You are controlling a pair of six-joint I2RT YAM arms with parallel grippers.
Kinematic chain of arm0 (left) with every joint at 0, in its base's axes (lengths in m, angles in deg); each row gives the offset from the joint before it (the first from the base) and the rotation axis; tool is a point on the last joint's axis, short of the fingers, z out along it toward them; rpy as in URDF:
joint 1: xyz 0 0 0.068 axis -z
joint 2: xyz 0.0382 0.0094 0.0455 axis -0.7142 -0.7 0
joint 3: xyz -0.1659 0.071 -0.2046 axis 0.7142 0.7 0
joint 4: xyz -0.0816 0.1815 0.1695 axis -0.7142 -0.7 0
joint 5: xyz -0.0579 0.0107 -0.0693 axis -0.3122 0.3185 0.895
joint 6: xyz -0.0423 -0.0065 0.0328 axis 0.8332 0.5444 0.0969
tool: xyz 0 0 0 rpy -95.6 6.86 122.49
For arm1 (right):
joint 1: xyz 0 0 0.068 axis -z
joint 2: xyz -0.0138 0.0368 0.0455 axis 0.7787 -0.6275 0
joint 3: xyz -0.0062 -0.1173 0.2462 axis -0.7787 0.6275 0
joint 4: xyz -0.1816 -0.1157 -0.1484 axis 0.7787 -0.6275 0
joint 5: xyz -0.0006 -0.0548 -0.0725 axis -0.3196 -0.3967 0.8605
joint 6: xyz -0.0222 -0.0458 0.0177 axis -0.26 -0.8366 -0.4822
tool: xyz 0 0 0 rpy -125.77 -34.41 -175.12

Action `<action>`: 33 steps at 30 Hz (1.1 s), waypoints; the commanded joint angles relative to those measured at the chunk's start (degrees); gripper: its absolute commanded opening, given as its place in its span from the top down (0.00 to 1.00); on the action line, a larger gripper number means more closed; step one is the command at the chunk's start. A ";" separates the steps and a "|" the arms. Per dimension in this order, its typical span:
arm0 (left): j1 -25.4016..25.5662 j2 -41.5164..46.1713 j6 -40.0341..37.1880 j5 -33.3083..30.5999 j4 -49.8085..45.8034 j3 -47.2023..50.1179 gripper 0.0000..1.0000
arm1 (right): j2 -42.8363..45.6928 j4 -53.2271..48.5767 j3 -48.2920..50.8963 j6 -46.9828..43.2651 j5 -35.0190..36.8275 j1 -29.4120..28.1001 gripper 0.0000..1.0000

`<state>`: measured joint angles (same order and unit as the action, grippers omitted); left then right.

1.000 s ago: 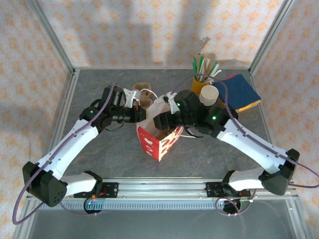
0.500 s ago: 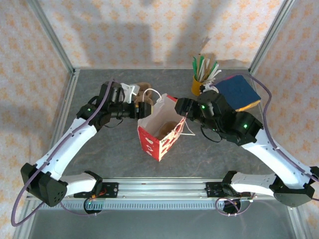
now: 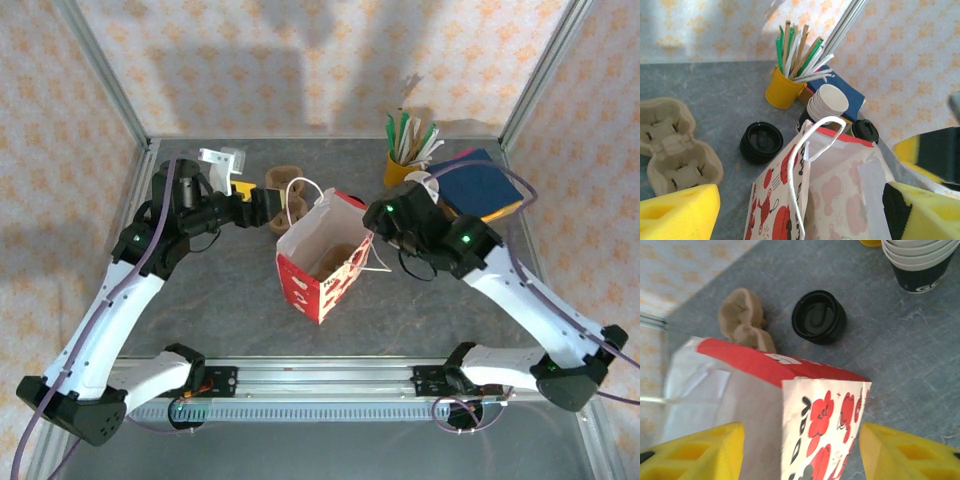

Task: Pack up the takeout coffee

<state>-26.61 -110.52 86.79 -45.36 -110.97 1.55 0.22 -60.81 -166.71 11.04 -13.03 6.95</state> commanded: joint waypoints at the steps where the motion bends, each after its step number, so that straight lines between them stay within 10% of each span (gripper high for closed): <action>1: -0.59 1.39 -2.42 -0.97 2.74 0.94 0.13 | -2.56 -2.66 -2.10 -1.28 -1.75 0.82 0.40; 23: -2.91 -6.32 -2.31 -2.00 2.71 -0.08 0.11 | -4.46 3.48 -3.98 -10.23 -10.68 1.65 0.95; 33: -6.52 -6.63 4.12 -2.03 7.54 2.02 0.11 | 4.41 10.30 1.36 -20.84 -14.72 -2.71 1.00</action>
<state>-32.41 -117.45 88.40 -47.52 -107.08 2.77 1.80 -54.40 -166.91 -4.39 -25.68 5.56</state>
